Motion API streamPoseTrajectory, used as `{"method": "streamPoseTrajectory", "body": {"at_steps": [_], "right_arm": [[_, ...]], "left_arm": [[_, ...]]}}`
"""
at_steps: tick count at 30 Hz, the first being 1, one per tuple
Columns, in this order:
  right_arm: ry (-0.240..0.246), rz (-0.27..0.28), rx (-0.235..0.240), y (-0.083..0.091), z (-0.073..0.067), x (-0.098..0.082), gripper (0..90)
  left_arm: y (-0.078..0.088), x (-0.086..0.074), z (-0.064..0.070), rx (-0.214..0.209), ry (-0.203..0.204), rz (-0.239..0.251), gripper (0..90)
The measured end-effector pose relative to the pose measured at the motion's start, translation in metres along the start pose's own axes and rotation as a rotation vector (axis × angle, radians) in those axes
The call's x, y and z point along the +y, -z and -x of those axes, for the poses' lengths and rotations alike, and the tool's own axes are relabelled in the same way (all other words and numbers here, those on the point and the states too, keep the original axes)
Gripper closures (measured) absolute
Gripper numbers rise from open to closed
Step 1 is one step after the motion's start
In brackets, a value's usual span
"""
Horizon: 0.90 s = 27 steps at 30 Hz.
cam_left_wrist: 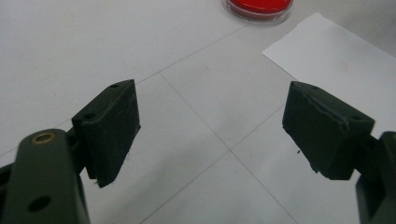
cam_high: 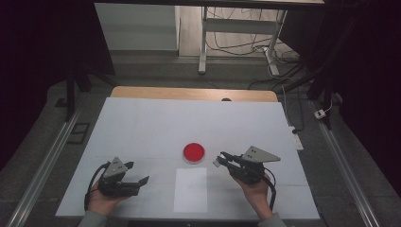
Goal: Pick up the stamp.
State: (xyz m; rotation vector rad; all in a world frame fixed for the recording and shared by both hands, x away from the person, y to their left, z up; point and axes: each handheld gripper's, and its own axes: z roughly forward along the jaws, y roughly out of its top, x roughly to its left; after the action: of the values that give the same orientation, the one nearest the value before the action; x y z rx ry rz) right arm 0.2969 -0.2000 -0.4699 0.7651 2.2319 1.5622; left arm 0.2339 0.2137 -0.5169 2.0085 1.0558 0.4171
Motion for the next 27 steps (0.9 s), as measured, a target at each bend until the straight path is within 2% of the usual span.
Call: {"method": "streamPoseTrajectory", "body": {"at_steps": [8, 16, 27], "right_arm": [[0.004, -0.007, 0.023, -0.009, -0.010, 0.001, 75.5], [0.020, -0.008, 0.076, -0.022, -0.024, 0.002, 75.5], [0.029, -0.022, 0.097, -0.030, -0.036, 0.001, 75.5]], "left_arm": [[-0.001, 0.000, 0.001, 0.000, -0.003, -0.005, 19.2], [-0.001, 0.001, 0.001, -0.001, -0.003, -0.005, 19.2], [-0.002, 0.001, 0.003, -0.004, -0.011, -0.010, 19.2]]}}
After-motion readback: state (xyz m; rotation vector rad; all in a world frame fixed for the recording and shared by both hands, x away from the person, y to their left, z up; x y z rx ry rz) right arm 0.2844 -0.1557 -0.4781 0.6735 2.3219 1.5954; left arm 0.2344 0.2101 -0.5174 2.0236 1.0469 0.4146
